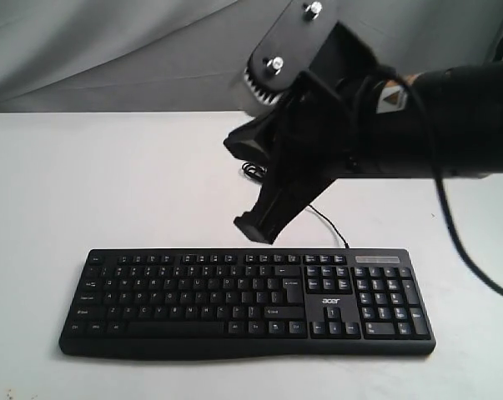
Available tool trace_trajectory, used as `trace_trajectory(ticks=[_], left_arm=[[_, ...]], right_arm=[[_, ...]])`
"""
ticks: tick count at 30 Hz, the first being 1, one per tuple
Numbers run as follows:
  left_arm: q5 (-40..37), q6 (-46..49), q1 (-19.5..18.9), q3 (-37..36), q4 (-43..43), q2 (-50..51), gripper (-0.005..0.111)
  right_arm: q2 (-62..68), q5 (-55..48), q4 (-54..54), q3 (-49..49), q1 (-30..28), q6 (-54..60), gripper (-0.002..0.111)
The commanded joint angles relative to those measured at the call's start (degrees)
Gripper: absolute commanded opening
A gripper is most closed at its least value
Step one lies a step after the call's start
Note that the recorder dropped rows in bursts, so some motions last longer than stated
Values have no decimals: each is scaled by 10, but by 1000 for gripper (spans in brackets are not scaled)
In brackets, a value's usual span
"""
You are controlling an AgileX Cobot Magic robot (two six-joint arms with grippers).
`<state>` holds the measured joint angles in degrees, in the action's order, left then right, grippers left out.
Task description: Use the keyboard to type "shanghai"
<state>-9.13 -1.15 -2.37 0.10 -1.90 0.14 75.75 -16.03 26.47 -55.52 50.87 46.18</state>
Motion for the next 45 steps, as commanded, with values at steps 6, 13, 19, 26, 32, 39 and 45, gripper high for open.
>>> trace_trajectory(ticks=[6,13,19,26,32,39,45], left_arm=[[3,-2,4,-1,0,-1,0],[3,-2,4,-1,0,-1,0],[3,-2,4,-1,0,-1,0],[3,-2,4,-1,0,-1,0],[3,-2,4,-1,0,-1,0],[3,-2,4,-1,0,-1,0],[3,-2,4,-1,0,-1,0]], right_arm=[[-80,13,-6,4,-2,-8,0],[-128,100,16,4,-15,-97,0],[-192,80,-5,54,-136,-276,0],[-374,85,-118,230,-310,-379,0],[-562,73,-142,360,-420,-372,0],[-741,58,-160,447,-532,-421,0],[-758,28,-283,492,-543,-546,0]])
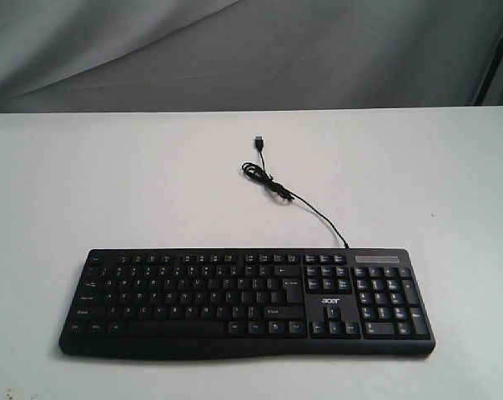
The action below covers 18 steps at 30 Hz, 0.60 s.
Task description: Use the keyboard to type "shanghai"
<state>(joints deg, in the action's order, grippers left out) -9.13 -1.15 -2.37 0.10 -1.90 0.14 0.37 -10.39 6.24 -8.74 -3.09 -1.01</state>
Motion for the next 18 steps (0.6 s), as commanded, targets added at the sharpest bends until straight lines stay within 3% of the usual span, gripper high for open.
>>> trace_trajectory(ticks=[1,11,18], left_arm=[[3,-2,4,-1,0,-1,0],[3,-2,4,-1,0,-1,0],[3,-2,4,-1,0,-1,0]], right_arm=[[-4,-42,-87,24,-3,-81,0],[-4,-110,-85,26,-3,10,0],[-4,-79,-73,68,-3,6,0]])
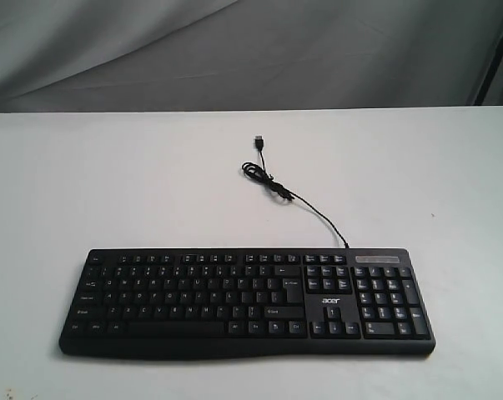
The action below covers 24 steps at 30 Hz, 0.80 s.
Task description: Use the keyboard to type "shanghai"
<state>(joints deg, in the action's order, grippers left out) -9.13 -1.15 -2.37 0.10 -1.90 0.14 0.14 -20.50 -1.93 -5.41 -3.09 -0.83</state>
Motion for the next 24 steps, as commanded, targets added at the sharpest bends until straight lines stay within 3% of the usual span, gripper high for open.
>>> trace_trajectory(ticks=[1,24], left_arm=[[3,-2,4,-1,0,-1,0],[3,-2,4,-1,0,-1,0]], right_arm=[[-1,35,15,48,-3,4,0],[-1,15,15,54,-3,4,0]])
